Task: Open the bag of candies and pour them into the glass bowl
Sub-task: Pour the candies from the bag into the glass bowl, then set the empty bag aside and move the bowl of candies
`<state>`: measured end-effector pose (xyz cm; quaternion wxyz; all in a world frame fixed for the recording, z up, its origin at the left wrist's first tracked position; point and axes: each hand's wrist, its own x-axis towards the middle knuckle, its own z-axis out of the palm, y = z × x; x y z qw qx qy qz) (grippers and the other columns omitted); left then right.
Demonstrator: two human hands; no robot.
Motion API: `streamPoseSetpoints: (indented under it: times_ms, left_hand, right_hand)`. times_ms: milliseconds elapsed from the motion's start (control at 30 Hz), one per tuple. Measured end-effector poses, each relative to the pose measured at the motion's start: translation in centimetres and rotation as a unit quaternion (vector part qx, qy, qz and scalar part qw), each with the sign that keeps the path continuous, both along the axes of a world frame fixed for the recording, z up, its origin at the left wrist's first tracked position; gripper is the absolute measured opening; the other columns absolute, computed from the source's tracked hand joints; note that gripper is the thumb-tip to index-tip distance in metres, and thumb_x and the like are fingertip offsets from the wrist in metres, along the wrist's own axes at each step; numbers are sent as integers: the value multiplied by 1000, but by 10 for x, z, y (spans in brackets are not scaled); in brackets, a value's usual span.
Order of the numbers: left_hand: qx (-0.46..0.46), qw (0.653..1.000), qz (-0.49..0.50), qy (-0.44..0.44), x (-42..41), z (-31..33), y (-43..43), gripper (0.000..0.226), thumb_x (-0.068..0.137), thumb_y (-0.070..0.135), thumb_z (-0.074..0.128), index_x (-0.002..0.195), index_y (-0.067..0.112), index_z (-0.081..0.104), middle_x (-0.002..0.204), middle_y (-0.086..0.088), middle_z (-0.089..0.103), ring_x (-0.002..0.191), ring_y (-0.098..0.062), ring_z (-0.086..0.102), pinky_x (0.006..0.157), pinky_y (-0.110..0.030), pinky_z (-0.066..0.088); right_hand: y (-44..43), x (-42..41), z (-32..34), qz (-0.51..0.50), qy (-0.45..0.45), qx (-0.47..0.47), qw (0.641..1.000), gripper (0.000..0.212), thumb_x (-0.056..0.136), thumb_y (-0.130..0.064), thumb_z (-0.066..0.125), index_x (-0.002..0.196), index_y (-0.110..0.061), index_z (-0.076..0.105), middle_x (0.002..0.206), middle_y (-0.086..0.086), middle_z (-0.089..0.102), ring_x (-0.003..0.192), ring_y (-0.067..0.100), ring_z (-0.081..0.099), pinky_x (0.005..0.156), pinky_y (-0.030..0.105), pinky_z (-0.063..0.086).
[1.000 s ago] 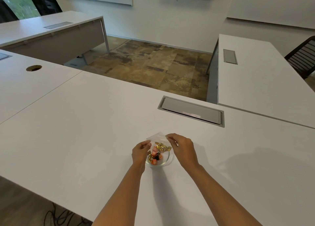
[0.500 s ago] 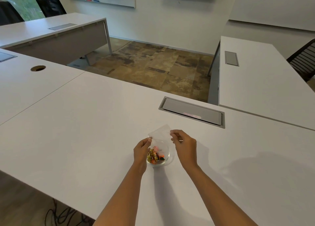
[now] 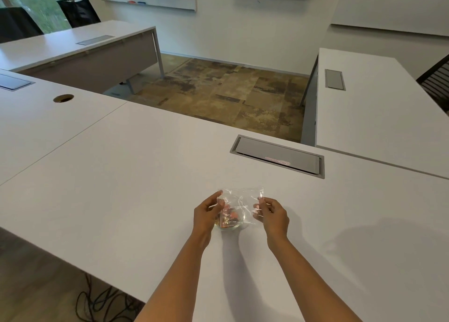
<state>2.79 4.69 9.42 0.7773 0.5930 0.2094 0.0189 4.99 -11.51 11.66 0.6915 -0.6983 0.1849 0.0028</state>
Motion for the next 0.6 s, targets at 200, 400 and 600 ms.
streamPoseSetpoints:
  times_ms: [200,400,600]
  left_hand:
    - [66,989,-131,32,-31,-11,7,42,86,2,59,123,23,60,105,6,71,82,-7,66,65,-15,54]
    - [121,969,-198,90,-57,-35,16,50,88,-5,52,131,21,52,106,-4,57,84,-17,54,68,-18,50]
    - [164,971,-119,125,-66,-50,23,42,84,-9,53,109,20,66,100,-8,65,78,-16,59,62,-18,49]
  right_hand:
    - [-7,-32,-31,-23,53,-10,998,12,90,-13,56,96,-5,64,79,9,68,65,22,62,64,25,54]
    - [-13,-64,-60,9,115,-47,992,15,90,-5,51,99,-7,62,91,12,67,69,22,61,59,20,48]
    - [0,-76,-76,37,147,-51,987,15,88,-3,53,98,-9,62,87,12,67,68,21,61,60,18,47]
